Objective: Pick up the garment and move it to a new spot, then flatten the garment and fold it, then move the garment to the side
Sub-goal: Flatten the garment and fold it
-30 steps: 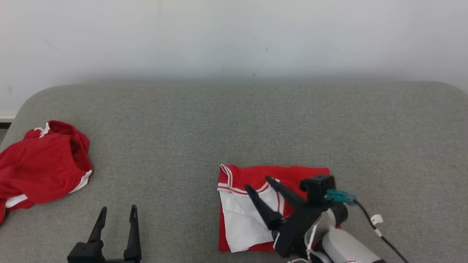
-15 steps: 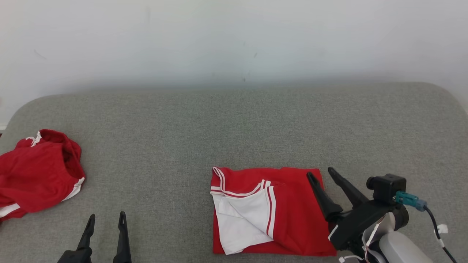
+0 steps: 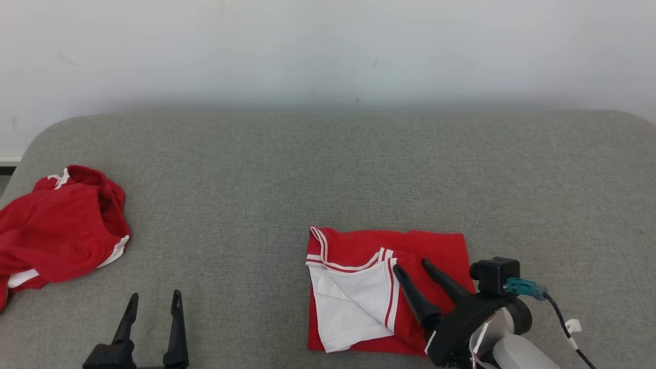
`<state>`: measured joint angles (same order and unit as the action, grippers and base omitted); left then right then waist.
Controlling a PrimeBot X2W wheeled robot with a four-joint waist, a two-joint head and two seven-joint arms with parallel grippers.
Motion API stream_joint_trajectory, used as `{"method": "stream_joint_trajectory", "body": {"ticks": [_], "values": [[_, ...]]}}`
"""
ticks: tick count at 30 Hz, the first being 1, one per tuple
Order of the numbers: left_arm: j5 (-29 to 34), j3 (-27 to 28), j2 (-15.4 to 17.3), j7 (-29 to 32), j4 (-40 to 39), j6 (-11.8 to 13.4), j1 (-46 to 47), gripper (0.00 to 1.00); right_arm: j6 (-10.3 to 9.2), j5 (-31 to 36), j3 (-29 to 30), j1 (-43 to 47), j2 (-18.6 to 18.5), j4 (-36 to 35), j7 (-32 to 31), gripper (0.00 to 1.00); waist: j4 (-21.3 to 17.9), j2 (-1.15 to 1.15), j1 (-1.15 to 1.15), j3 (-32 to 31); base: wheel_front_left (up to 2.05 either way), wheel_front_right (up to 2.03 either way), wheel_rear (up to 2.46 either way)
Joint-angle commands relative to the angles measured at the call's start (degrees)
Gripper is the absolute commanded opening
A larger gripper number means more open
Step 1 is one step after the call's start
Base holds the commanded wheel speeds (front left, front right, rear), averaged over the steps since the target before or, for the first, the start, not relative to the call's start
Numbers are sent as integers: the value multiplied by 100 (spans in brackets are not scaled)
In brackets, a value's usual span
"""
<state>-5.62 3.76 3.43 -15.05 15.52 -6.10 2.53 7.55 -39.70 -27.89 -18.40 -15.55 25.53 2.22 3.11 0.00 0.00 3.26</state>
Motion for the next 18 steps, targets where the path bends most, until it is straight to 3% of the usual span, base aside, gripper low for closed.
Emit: {"method": "stream_joint_trajectory", "body": {"ticks": [1, 2, 7, 17, 18], "values": [[35, 8, -19, -18, 12, -25, 69, 100, -13, -53, -72, -85, 46, 89, 47, 30, 43, 0, 0, 28, 0, 0, 0], [37, 11, -20, -18, 20, -30, 71, 100, -13, -72, -107, -122, 60, 157, 92, 0, 57, 0, 0, 32, 0, 0, 0], [41, 24, -23, -18, 39, -28, 84, 100, -13, -86, -386, -233, 86, 218, 325, 0, 91, 0, 0, 32, 0, 0, 0], [14, 35, -36, -18, 86, -44, 24, 100, -13, -38, -1615, 111, 15, -477, 722, 0, 108, 0, 0, -57, 0, 0, 0], [9, 41, -37, -18, 90, -46, 17, 100, -13, -62, -1765, 157, 14, -524, 679, 36, 101, 0, 0, -62, 0, 0, 0]]}}
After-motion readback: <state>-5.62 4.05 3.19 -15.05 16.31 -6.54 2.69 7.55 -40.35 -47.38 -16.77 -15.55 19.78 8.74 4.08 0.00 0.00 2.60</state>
